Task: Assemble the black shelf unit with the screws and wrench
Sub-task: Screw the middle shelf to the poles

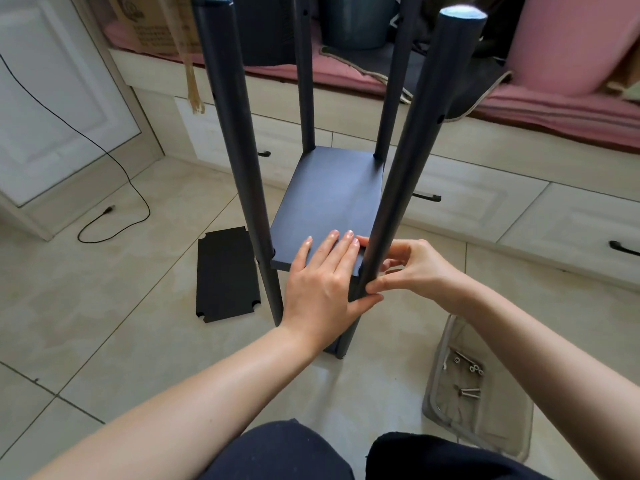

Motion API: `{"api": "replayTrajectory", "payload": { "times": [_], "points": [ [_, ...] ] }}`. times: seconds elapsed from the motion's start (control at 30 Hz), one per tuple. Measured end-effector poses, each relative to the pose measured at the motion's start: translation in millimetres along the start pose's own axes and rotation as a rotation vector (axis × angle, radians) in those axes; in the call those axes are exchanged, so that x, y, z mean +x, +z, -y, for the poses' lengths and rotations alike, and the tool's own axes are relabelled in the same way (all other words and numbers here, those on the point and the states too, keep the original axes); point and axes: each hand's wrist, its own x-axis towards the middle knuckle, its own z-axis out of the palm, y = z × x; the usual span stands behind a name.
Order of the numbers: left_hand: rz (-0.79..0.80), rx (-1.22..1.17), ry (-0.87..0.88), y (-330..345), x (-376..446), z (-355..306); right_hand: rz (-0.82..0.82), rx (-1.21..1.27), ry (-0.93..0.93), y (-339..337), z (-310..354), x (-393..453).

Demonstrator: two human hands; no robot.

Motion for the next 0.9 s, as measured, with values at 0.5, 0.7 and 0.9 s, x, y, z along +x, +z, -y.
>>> {"api": "replayTrajectory", "payload": {
  "times": [0.5, 0.7, 0.9],
  "points": [
    [0.084, -0.094, -0.091, -6, 2, -4, 0.000, 0.014, -0.052, 10, 19, -14],
    [0.087, -0.095, -0.098, -7, 2, -5, -0.011, 0.109, -0.012, 5, 7, -20],
    [0.087, -0.076, -0.087, -11, 2, -6, -0.175, 0.026, 0.152, -33, -43, -43]
  ]
}}
